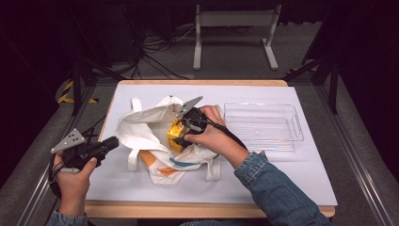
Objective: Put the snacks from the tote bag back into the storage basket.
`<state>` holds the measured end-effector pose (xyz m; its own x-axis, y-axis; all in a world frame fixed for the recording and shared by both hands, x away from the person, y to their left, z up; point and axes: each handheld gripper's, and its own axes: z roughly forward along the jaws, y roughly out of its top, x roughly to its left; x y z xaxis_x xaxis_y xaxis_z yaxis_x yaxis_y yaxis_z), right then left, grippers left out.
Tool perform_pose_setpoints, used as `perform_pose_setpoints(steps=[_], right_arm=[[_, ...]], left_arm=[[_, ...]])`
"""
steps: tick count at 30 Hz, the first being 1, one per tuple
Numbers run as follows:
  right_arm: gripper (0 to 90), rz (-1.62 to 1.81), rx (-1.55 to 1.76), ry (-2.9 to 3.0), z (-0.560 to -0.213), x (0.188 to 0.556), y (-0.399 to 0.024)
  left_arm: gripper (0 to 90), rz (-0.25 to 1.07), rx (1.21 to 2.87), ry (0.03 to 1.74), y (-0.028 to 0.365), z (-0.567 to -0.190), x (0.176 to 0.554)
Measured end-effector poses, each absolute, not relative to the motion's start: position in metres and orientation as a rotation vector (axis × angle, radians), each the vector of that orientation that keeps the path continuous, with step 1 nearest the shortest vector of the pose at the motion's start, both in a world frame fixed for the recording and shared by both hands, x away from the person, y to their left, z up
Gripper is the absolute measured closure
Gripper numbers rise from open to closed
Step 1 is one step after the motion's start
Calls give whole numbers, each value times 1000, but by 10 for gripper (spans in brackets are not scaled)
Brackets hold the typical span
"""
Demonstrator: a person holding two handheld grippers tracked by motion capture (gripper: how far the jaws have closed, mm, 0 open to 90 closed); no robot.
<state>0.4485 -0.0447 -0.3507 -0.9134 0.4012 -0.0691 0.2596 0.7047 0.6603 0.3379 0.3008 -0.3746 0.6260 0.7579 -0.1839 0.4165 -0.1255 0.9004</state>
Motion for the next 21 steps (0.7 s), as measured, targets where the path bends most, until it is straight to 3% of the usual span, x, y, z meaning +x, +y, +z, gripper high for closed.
perform_pose_setpoints(steps=[10,16,18,21], right_arm=[[77,959,527,2763,-362,461,-28],[142,934,527,2769,-368,465,-22],[226,908,530,2781,-370,466,-19],[267,886,530,2759,-370,465,-19]], left_arm=[[795,393,1750,952,302,-375,338],[795,389,1749,955,301,-375,338],[796,390,1749,955,301,-375,338],[796,392,1750,954,301,-375,338]])
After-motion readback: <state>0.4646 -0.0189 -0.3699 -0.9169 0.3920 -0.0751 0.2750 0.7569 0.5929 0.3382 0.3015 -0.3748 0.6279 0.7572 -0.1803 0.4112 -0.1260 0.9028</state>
